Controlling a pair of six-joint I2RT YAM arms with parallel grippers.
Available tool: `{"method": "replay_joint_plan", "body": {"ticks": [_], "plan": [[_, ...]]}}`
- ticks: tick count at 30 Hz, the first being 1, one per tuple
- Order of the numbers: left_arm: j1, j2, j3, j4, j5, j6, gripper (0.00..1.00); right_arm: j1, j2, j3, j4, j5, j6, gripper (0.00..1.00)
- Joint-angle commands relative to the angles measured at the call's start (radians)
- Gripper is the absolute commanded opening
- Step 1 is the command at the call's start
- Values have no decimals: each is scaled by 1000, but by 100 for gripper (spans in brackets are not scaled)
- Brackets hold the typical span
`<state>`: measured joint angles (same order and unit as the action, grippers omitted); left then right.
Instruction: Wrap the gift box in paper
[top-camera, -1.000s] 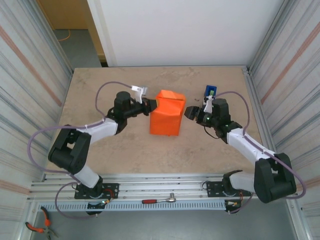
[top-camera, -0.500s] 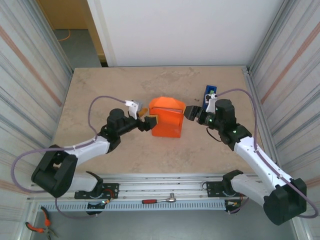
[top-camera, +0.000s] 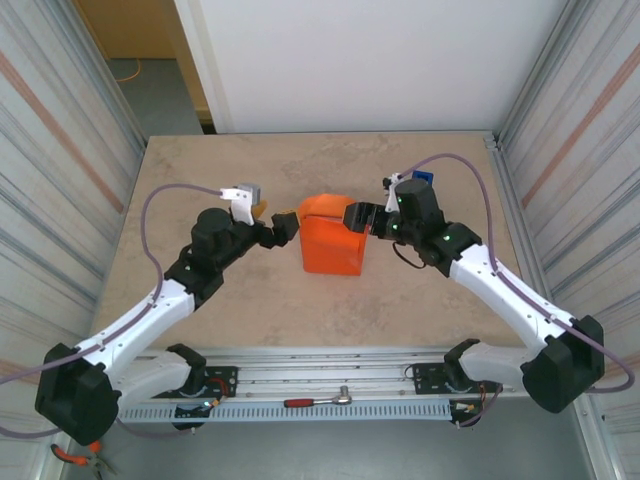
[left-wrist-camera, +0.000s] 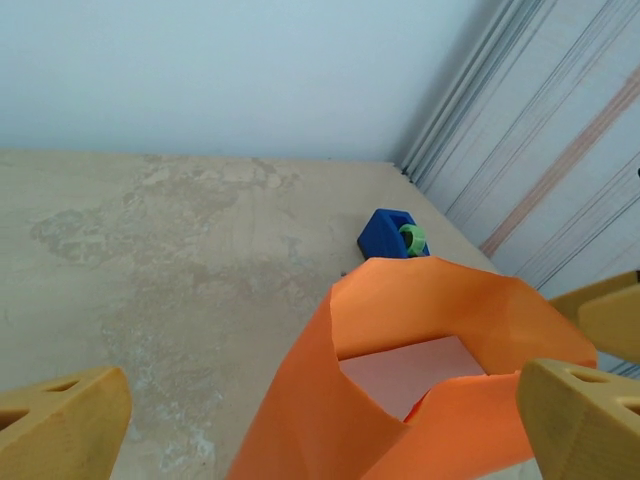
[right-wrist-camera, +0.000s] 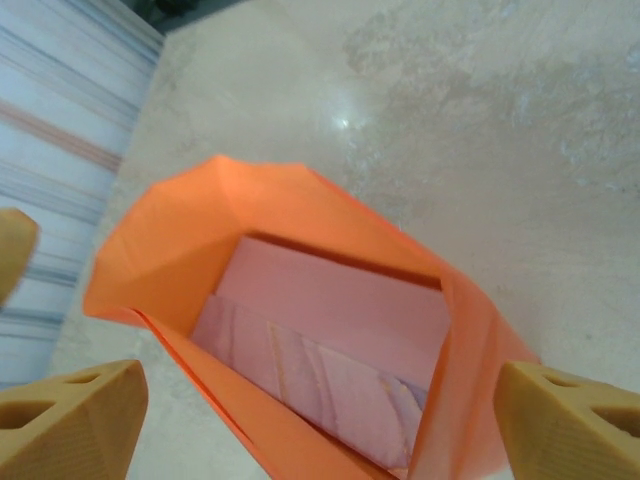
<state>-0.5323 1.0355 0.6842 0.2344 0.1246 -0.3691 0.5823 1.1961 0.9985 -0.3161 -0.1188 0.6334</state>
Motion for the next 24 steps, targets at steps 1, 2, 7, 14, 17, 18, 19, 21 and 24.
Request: {"method": "replay_joint_plan", "body": {"ticks": [1, 2, 7, 14, 17, 18, 19, 21, 24], "plan": [[-1, -17, 48, -137, -20, -18, 99, 34, 14, -14, -35, 96, -26, 92], [0, -17, 54, -150, -19, -23, 99, 41, 16, -20, -34, 119, -25, 93], [-2, -14, 96, -213, 5, -81, 99, 48, 59, -31, -30, 184, -15, 95], [-3, 5, 140, -269, 31, -199, 99, 48, 139, -33, -1, 190, -3, 95], [-2, 21, 169, -299, 44, -274, 99, 48, 136, -33, 0, 180, 2, 95], [-2, 30, 186, -314, 51, -302, 99, 48, 127, -31, -3, 175, 2, 95], [-4, 35, 199, -324, 66, -333, 99, 47, 118, -28, -7, 174, 3, 95], [-16, 47, 219, -314, 98, -406, 99, 47, 92, -25, -16, 166, 8, 95], [-57, 64, 274, -344, 76, -524, 99, 43, 67, -18, -24, 156, 19, 95]]}}
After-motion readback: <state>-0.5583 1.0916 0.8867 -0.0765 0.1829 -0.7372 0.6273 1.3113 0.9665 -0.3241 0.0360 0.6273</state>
